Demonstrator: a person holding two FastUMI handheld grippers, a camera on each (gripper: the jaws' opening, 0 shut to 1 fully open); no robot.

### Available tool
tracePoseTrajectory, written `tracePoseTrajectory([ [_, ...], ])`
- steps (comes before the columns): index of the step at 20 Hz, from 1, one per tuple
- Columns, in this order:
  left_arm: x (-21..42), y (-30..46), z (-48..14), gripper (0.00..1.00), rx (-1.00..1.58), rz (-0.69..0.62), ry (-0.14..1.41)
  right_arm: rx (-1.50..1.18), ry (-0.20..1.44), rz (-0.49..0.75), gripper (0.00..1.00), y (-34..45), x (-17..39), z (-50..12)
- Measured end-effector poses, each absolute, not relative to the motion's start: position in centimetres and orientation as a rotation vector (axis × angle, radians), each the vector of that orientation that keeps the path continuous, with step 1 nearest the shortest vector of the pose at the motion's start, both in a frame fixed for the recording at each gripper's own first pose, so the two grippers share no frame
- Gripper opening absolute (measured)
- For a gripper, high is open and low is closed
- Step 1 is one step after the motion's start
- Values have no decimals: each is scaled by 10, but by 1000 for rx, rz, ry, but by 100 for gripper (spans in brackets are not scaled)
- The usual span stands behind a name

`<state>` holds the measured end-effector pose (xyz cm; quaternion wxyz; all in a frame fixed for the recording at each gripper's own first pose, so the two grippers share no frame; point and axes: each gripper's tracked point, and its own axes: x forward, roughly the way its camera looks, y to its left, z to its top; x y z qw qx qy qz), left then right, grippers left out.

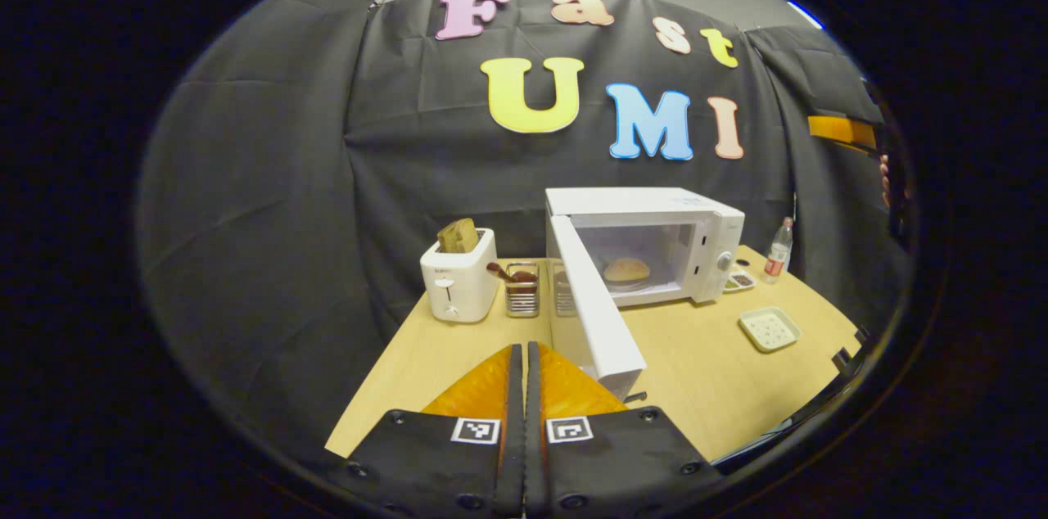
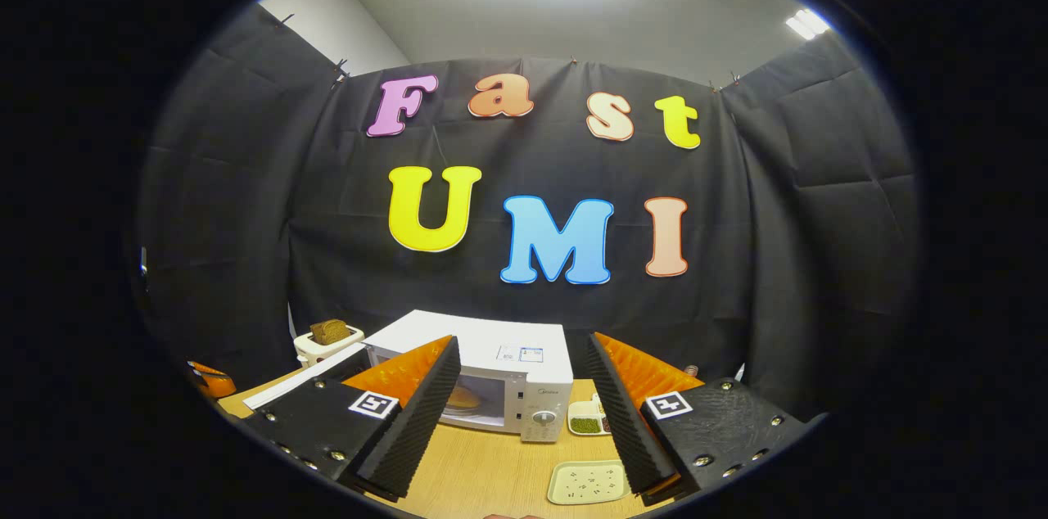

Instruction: Open the microwave oven with the left hand, put the food in, and close the microwave oven.

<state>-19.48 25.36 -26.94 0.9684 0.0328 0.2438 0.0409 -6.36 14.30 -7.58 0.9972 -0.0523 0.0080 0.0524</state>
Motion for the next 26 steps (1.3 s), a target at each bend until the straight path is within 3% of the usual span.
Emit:
tracePoseTrajectory([
  [18,-178,164,-284,7,106,51,545,-47,-35,122,94,89,-34,-60],
  [26,-141,91,-294,7,163,-81,565,-26,-17,50,94,38,-18,-54],
])
